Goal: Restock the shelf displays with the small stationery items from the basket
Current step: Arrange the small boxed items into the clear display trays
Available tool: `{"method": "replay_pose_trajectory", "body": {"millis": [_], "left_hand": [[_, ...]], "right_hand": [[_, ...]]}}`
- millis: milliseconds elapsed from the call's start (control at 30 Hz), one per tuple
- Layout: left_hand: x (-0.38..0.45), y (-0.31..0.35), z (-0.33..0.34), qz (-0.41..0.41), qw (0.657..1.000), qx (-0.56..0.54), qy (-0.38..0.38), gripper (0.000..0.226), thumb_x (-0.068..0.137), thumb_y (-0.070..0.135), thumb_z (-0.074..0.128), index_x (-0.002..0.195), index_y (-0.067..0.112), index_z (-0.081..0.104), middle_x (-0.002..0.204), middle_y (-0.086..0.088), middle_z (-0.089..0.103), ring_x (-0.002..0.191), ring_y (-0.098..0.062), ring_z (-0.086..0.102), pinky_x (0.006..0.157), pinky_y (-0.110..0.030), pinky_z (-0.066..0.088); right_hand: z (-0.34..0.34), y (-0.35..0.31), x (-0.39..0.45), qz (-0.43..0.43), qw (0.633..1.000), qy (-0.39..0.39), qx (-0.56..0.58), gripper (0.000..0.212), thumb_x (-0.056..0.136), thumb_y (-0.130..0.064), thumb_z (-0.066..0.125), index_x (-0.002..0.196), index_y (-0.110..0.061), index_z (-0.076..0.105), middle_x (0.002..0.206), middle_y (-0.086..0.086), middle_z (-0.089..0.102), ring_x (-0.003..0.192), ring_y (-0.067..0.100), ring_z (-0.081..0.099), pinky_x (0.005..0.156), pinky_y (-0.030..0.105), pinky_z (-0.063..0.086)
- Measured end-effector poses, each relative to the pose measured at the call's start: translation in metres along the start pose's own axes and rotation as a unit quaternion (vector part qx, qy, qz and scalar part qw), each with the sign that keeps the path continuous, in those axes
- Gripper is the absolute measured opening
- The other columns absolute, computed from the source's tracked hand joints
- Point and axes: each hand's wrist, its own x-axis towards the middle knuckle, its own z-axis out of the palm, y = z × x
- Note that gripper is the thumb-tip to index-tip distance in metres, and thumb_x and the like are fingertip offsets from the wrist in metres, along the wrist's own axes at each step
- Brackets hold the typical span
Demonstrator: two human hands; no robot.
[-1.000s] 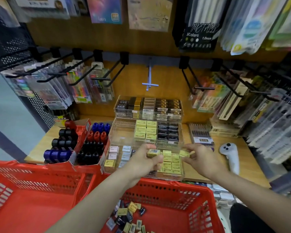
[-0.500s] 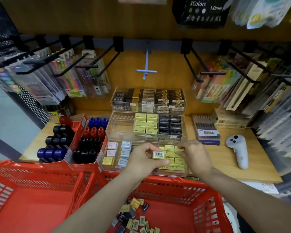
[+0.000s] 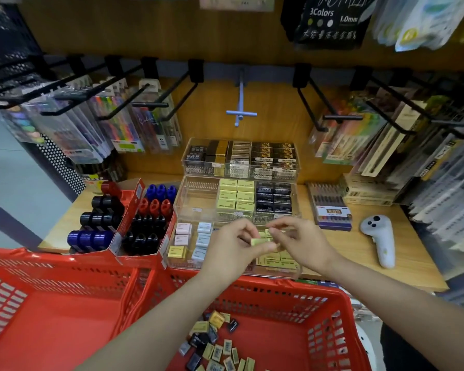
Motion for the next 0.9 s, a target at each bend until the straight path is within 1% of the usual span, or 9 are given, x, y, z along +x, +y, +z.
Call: {"method": "replay_pose_trajectory", "body": {"millis": [100,267,367,433,500,567,667,733,900], "left_hand": [[0.001,0.006,-0.002,-0.067,0.99,-0.126,-0.013,0.016,0.091,0.02,0.069,0.096,0.005,0.066,0.079,-0.007,0.074,0.059,-0.01,0.065,0.064,-0.024,0.057],[0.0,0.01,0.003,-0.094,0.977,-0.184,-0.061,0.02,0.099,0.011,0.056,0.113,0.001,0.066,0.095,-0.012,0.072,0.069,-0.011,0.066,0.074,-0.018,0.057],[-0.002,0.008,0.008,-0.077,0.981,-0.156,-0.082,0.024,0.098,0.012,0.057,0.117,0.0,0.065,0.09,-0.008,0.072,0.073,-0.013,0.066,0.077,-0.02,0.057],[-0.001,0.006,0.011,-0.067,0.985,-0.129,-0.094,0.03,0.1,0.018,0.055,0.126,0.005,0.061,0.099,-0.003,0.072,0.087,-0.013,0.067,0.088,-0.025,0.056],[0.002,0.001,0.013,-0.047,0.992,-0.042,-0.113,0.04,0.101,0.028,0.053,0.139,0.016,0.05,0.126,0.0,0.063,0.114,-0.012,0.059,0.102,-0.029,0.048],[0.002,-0.01,0.015,-0.009,0.977,0.146,-0.153,0.053,0.101,0.037,0.051,0.15,0.024,0.036,0.156,0.001,0.034,0.143,-0.017,0.032,0.116,-0.034,0.03],[-0.003,-0.033,0.017,0.025,0.873,0.414,-0.258,0.078,0.098,0.048,0.051,0.158,0.029,0.004,0.163,0.006,-0.019,0.15,-0.019,-0.017,0.122,-0.048,-0.005],[-0.007,-0.043,0.018,0.022,0.831,0.474,-0.291,0.089,0.097,0.052,0.051,0.156,0.031,-0.013,0.158,0.004,-0.032,0.148,-0.02,-0.025,0.12,-0.051,-0.013],[-0.005,-0.046,0.018,0.023,0.831,0.474,-0.29,0.09,0.097,0.05,0.051,0.155,0.032,-0.016,0.159,0.004,-0.031,0.149,-0.022,-0.021,0.12,-0.053,-0.013]], "right_hand": [[-0.014,-0.022,-0.009,0.016,0.987,-0.052,0.152,0.028,0.091,0.0,0.063,0.1,-0.025,0.072,0.092,-0.007,0.075,0.081,0.012,0.073,0.07,0.023,0.058],[-0.022,-0.023,-0.027,-0.082,0.997,-0.013,-0.001,0.034,0.077,-0.013,0.082,0.107,-0.027,0.073,0.102,-0.009,0.066,0.083,0.004,0.069,0.077,0.021,0.058],[-0.022,-0.019,-0.03,-0.163,0.982,0.024,-0.092,0.029,0.077,-0.02,0.082,0.105,-0.02,0.074,0.092,-0.014,0.063,0.079,0.003,0.065,0.074,0.014,0.054],[-0.026,-0.012,-0.029,-0.194,0.967,0.016,-0.166,0.027,0.08,-0.026,0.079,0.105,-0.018,0.072,0.091,-0.012,0.062,0.077,0.003,0.061,0.073,0.017,0.053],[-0.03,0.0,-0.026,-0.178,0.95,0.028,-0.254,0.029,0.083,-0.037,0.074,0.107,-0.021,0.069,0.096,-0.011,0.061,0.076,0.002,0.054,0.07,0.022,0.05],[-0.032,0.013,-0.024,-0.122,0.941,0.06,-0.311,0.031,0.082,-0.044,0.072,0.106,-0.025,0.068,0.097,-0.012,0.06,0.078,0.004,0.051,0.068,0.021,0.042],[-0.027,0.027,-0.018,-0.04,0.936,0.075,-0.342,0.031,0.082,-0.047,0.072,0.106,-0.027,0.069,0.1,-0.01,0.058,0.087,0.008,0.056,0.075,0.027,0.045],[-0.019,0.033,-0.013,0.001,0.933,0.064,-0.355,0.032,0.082,-0.048,0.071,0.108,-0.029,0.069,0.105,-0.009,0.059,0.096,0.011,0.06,0.085,0.033,0.046],[-0.003,0.042,-0.007,0.042,0.914,0.079,-0.395,0.033,0.084,-0.048,0.07,0.111,-0.029,0.069,0.112,-0.008,0.061,0.102,0.014,0.06,0.087,0.034,0.039]]}}
